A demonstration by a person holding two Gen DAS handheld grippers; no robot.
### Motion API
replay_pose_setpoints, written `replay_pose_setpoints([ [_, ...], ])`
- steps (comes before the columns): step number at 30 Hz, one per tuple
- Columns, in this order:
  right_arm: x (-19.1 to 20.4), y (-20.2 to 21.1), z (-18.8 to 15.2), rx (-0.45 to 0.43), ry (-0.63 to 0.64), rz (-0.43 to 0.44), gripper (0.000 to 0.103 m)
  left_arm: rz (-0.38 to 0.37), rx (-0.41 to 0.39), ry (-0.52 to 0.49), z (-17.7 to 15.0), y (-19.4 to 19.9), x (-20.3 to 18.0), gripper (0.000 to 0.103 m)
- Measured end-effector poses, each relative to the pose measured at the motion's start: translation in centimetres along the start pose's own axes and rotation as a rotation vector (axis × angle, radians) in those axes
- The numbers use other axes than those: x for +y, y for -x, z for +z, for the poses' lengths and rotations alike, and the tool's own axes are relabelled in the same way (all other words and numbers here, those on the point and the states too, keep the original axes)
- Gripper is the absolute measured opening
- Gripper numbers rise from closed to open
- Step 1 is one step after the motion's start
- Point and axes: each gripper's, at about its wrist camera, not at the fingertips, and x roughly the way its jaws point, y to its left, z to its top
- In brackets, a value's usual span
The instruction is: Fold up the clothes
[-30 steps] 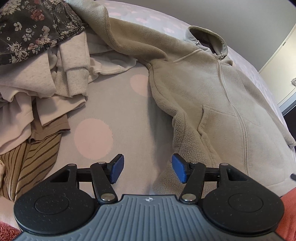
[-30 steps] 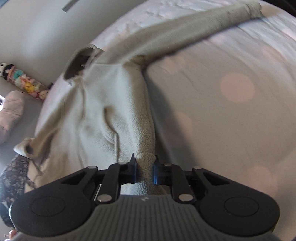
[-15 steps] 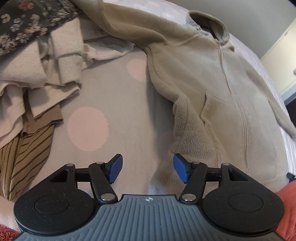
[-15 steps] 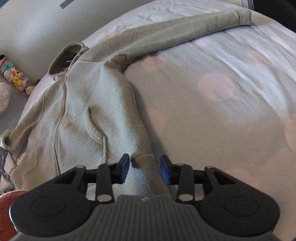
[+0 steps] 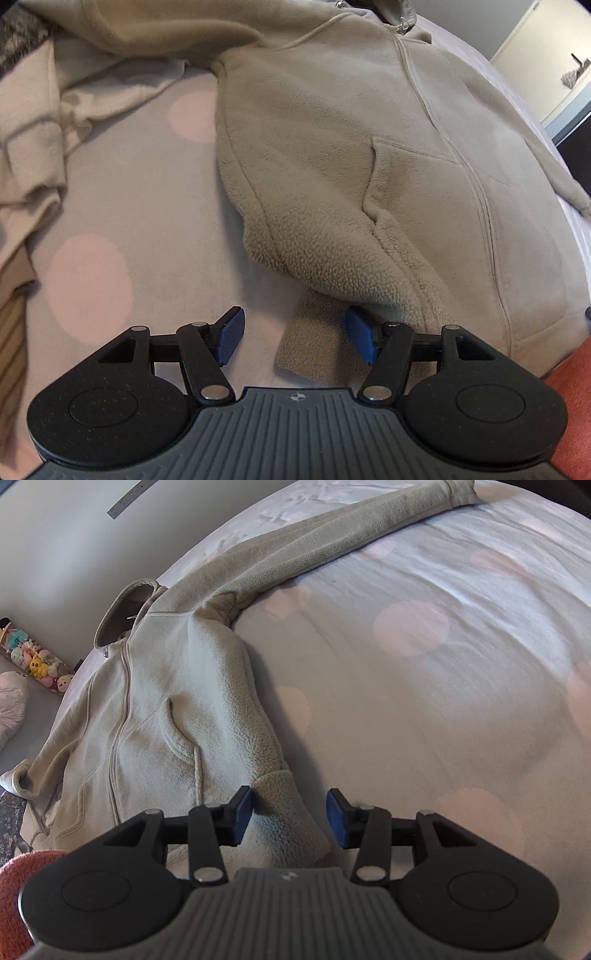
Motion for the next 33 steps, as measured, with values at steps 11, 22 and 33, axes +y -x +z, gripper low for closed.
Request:
replay_pose_setpoints([
  [11, 0.3, -0.3, -0.4, -0.006, -0.011, 0.019, 0.052, -0.136, 0.031, 0.129, -0.8, 1.5, 1.3, 0.015],
  [22, -0.6, -0.8, 0.1, -0.009, -0.043, 0.057, 0.056, -0.100, 0.125, 0.163, -2.4, 7.2, 3.0, 0.012],
  [33, -2.1, -1.0, -0.5, -0.023, -0.131, 0.102, 0.056, -0.053, 0.065, 0.223, -1.0, 6.0, 3.7, 0.065],
])
